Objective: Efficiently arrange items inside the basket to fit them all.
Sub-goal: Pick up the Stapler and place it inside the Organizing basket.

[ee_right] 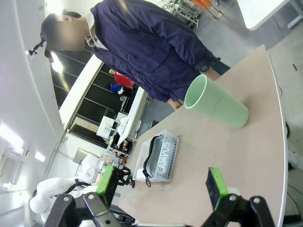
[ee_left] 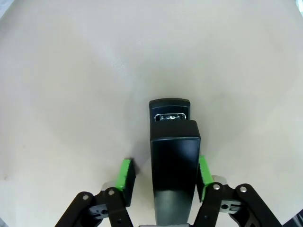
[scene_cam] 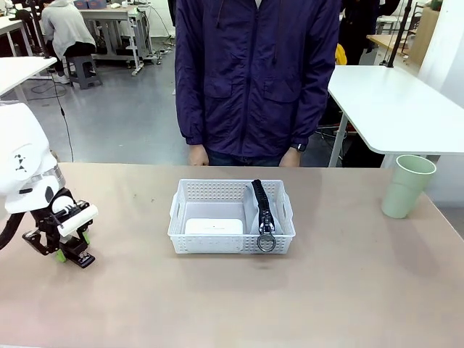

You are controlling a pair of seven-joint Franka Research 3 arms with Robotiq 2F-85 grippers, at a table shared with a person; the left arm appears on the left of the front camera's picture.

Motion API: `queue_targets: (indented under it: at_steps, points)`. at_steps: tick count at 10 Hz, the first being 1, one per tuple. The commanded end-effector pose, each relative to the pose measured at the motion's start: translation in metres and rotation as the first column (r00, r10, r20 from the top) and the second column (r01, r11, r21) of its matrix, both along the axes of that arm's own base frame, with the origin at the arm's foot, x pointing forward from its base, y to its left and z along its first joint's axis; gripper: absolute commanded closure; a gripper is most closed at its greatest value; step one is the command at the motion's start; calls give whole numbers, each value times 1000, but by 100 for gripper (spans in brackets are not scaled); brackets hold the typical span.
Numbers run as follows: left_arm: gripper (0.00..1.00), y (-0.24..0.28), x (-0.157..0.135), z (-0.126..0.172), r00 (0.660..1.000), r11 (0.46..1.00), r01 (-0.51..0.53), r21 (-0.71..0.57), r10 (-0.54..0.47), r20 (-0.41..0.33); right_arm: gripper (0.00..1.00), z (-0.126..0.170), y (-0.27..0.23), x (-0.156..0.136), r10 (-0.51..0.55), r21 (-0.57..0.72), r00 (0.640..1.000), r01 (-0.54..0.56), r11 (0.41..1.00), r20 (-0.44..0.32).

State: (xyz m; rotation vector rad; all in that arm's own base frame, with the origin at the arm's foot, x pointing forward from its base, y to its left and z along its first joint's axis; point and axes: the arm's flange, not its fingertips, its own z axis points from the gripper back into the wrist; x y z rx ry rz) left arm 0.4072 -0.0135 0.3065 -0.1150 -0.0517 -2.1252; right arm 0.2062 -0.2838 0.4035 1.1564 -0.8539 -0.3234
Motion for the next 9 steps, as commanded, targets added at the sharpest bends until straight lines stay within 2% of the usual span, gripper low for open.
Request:
queue_targets:
  at_steps: [1,7,8,9]
  points:
    - [100,2,-32,-8,1000,999,-10,43,9,20,0,1,0,2,-7,-7,999,8,1000,36]
    - [100,4,-31,-8,999,998,-30,56,28,32,0,1,0,2,-7,-7,999,8,1000,36]
    - [100,4,-32,-1,998,997,-55,45,54,25,0,1,0,2,-7,-7,999,8,1000,36]
    - [100,1,-33,18,991,991,-135,22,135,1,0,1,0,2,-7,-7,999,8,1000,36]
